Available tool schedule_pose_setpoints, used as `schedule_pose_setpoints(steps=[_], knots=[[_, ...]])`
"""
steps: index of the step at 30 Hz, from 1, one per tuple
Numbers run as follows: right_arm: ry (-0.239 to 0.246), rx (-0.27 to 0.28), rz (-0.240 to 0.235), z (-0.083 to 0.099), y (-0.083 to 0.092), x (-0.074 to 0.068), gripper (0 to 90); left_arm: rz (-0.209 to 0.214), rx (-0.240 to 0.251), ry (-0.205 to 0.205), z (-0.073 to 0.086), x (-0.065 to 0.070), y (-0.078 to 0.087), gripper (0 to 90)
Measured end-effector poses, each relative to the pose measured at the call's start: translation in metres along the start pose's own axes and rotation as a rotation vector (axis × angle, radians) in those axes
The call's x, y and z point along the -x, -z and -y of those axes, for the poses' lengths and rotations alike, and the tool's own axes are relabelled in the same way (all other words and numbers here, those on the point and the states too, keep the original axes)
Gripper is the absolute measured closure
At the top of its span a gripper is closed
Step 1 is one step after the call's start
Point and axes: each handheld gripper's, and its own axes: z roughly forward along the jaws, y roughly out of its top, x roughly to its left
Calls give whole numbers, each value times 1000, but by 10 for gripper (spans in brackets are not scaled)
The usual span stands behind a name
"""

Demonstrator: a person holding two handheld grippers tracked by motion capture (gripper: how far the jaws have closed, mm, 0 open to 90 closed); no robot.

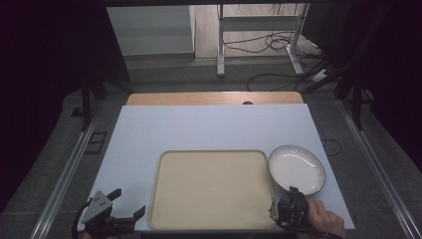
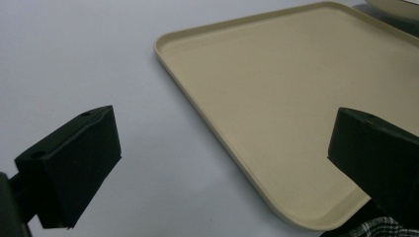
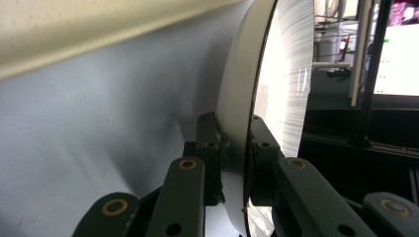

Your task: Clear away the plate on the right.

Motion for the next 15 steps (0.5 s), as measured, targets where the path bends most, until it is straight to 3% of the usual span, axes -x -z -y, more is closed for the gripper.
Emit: schedule_pose_setpoints(steps=[15], knots=[[30,67,36,-16,13,2,788,-1,4,4,0,0,0,0]])
